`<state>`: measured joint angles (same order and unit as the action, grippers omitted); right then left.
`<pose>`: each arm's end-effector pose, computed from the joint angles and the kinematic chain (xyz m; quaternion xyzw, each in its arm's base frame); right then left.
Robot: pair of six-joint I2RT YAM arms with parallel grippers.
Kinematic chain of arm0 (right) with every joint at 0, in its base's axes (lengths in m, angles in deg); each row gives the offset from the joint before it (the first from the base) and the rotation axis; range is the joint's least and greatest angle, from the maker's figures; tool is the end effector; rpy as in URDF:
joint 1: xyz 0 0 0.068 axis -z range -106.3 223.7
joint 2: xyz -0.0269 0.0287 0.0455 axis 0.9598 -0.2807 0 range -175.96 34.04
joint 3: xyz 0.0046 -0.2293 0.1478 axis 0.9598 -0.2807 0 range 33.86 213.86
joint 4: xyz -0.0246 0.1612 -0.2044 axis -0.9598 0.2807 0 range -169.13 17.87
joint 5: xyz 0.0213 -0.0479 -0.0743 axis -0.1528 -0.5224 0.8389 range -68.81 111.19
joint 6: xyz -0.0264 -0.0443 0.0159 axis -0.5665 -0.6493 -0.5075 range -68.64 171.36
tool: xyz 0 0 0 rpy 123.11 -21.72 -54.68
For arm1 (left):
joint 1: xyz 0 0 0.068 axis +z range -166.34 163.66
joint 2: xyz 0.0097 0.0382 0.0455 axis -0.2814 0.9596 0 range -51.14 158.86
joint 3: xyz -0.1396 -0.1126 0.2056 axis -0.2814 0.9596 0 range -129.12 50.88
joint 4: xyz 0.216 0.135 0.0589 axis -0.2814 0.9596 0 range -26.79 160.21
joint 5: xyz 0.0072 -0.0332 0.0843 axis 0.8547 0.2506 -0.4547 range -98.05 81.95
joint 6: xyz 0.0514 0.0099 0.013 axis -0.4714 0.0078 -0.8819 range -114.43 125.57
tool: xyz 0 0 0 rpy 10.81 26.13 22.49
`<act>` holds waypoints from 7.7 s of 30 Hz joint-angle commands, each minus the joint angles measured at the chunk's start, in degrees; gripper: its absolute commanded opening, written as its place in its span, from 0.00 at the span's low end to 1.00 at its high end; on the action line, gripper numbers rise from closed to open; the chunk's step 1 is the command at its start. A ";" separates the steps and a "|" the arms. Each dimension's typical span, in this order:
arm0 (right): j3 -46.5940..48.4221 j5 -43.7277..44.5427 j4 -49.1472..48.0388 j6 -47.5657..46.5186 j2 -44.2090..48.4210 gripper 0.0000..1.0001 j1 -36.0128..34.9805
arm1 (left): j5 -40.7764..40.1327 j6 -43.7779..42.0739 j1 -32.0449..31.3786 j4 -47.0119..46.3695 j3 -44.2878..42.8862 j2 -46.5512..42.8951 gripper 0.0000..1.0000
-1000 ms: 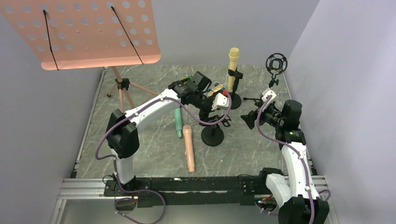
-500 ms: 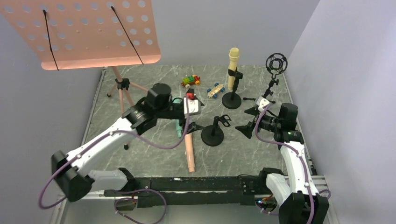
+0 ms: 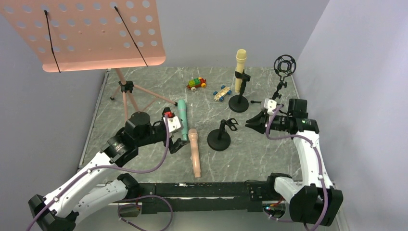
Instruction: Attach the microphones to the stand
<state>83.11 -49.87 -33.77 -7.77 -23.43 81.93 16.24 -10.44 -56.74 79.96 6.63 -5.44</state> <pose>0.1829 0.0077 0.2917 -0.4962 0.6199 0.3183 0.5178 0.1301 -0.1299 0.3230 0.4830 0.6395 -0.2877 0.5244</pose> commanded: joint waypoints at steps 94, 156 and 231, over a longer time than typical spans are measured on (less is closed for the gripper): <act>3.50 1.38 -9.68 3.29 -13.71 0.32 -13.62 | -8.37 -1.62 0.00 1.13 -0.31 -1.78 0.99; -1.71 0.51 -13.84 4.43 -11.41 0.51 -13.59 | -44.47 74.49 -14.07 16.76 -17.96 50.05 0.26; -1.18 -1.23 -9.77 0.42 -12.67 0.51 -13.57 | -23.23 37.95 -12.43 -95.02 -3.34 40.19 0.07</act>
<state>82.08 -49.44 -46.20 -5.65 -35.61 68.68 -6.05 26.22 -69.40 -9.96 3.05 34.25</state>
